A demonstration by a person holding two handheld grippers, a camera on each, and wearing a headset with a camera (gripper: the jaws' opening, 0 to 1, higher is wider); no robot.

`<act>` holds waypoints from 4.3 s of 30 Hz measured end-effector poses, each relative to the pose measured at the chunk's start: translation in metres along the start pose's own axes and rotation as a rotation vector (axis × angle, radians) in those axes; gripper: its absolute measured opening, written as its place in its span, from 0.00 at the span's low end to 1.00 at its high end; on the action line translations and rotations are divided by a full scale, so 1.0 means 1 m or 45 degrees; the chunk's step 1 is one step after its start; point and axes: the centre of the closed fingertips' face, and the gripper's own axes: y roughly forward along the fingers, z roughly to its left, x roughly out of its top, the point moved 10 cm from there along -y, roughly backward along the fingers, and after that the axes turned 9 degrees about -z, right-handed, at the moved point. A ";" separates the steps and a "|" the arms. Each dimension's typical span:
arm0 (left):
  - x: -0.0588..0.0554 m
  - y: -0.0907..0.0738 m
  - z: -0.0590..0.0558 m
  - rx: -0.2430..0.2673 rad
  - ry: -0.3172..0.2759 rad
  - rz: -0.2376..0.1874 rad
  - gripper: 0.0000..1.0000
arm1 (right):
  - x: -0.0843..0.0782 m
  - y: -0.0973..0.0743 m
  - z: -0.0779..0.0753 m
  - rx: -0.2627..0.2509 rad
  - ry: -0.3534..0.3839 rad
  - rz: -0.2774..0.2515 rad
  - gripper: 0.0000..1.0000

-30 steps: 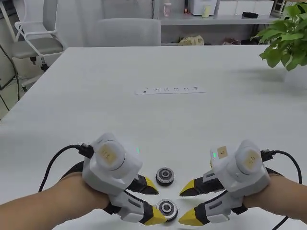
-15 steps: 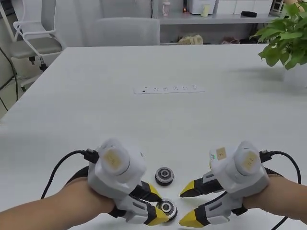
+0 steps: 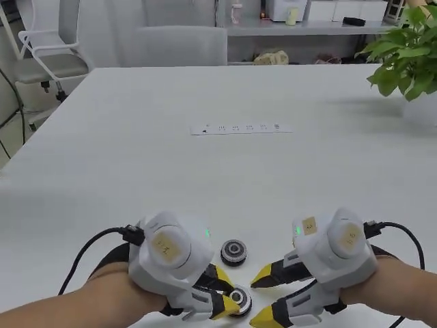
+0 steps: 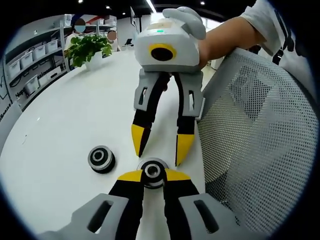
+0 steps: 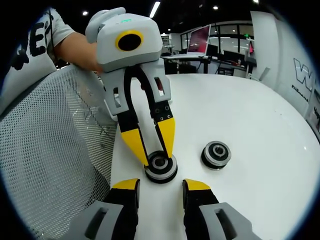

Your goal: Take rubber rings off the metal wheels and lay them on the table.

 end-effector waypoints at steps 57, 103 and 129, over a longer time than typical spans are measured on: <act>-0.004 0.000 -0.001 0.042 -0.002 -0.045 0.07 | -0.009 -0.003 -0.007 -0.026 0.391 -0.079 0.00; -0.002 0.003 -0.003 0.072 -0.044 -0.037 0.06 | 0.009 -0.002 0.000 0.061 0.641 -0.291 0.00; 0.002 -0.004 -0.003 0.019 -0.066 -0.052 0.21 | 0.001 -0.016 -0.010 -0.029 0.680 -0.349 0.00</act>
